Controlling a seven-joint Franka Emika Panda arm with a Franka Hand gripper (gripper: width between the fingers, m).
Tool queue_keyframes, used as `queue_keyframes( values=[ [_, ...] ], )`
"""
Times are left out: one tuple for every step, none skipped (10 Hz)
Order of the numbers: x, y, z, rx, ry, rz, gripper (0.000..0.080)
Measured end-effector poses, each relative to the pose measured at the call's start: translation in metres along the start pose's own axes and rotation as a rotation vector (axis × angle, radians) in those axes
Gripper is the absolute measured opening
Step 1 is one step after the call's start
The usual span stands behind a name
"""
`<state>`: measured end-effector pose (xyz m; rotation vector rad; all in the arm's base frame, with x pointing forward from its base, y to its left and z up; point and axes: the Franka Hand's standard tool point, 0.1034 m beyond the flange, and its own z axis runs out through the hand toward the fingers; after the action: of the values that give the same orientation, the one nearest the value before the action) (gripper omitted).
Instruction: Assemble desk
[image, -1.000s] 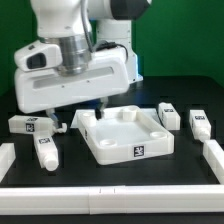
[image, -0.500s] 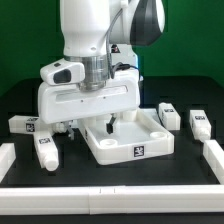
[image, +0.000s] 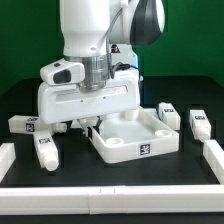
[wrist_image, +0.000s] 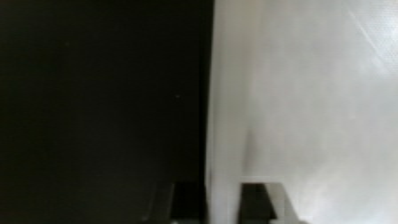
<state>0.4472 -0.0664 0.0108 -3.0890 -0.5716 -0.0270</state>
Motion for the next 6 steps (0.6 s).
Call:
queue_keyframes(
  values=[
    [0.000,0.000,-0.001,0.002,-0.002,0.000,0.0053],
    [0.001,0.002,-0.005,0.012,-0.011,0.003,0.0053],
    [0.002,0.006,-0.011,0.020,-0.018,0.010,0.0053],
    [0.005,0.008,-0.019,0.036,-0.029,0.020,0.0053],
    [0.006,0.007,-0.032,0.061,-0.048,0.045,0.0053],
    [0.009,0.006,-0.049,0.088,-0.065,0.076,0.0053]
  ],
)
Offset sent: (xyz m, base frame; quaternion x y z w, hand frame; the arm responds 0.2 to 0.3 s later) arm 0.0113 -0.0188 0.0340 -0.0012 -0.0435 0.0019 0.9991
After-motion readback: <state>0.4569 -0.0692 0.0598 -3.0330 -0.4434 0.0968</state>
